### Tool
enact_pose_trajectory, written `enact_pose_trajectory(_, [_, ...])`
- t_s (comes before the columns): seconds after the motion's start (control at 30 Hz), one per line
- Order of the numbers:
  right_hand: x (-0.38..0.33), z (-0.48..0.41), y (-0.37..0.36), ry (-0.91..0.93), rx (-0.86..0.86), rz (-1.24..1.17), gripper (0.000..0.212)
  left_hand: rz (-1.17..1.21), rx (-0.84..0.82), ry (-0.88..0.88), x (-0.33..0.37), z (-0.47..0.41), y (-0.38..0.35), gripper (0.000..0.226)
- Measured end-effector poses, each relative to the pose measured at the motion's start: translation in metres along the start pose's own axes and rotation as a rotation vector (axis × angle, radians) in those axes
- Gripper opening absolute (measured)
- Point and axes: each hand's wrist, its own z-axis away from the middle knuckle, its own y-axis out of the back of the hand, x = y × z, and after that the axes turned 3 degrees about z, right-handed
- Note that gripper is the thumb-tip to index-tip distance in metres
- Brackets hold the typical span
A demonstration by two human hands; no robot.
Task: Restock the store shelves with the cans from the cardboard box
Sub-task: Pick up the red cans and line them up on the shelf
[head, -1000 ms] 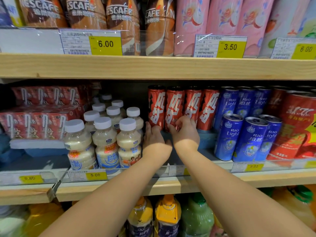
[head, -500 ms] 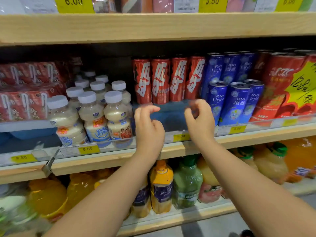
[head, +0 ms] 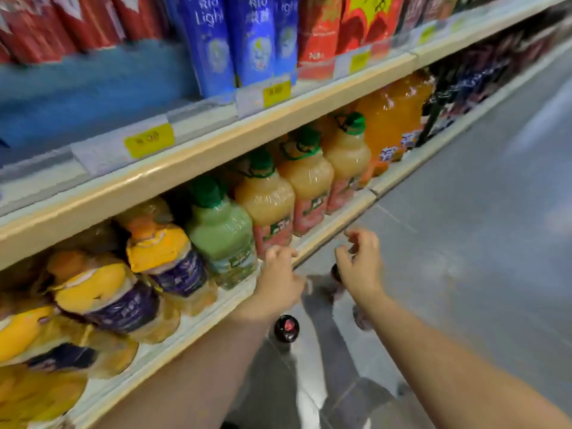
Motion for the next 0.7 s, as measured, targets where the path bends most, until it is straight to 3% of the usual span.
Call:
enact_pose_trajectory(0.1, [0.046,0.025,0.003,-0.105,-0.131,0.091,0.025,-0.209,-0.377,0.226,-0.022,-0.006,-0.031,0.086])
enact_pose_trajectory(0.17, [0.071,0.039,0.004,-0.172,-0.22,0.17,0.031,-0.325,-0.532,0.285,-0.038,-0.002,-0.047,0.113])
enact_pose_trajectory(0.23, [0.091,0.051,0.007,-0.243,-0.278,0.2,0.036,-0.418,-0.602,0.325,-0.055,0.011,-0.063,0.122])
enact_pose_trajectory(0.37, [0.117,0.069,0.014,-0.394,-0.187,0.133,0.021,-0.36,-0.514,0.338,-0.093,0.029,-0.087,0.09])
enact_pose_trajectory(0.43, [0.127,0.072,0.021,-0.473,-0.111,0.097,0.026,-0.26,-0.428,0.309,-0.104,0.025,-0.088,0.068])
enact_pose_trajectory(0.53, [0.146,0.069,0.031,-0.618,-0.019,0.039,0.029,-0.201,-0.349,0.245,-0.11,0.013,-0.089,0.057])
enact_pose_trajectory(0.7, [0.173,0.061,0.028,-0.888,-0.151,-0.031,0.084,0.23,-0.154,0.43,-0.112,0.009,-0.09,0.065])
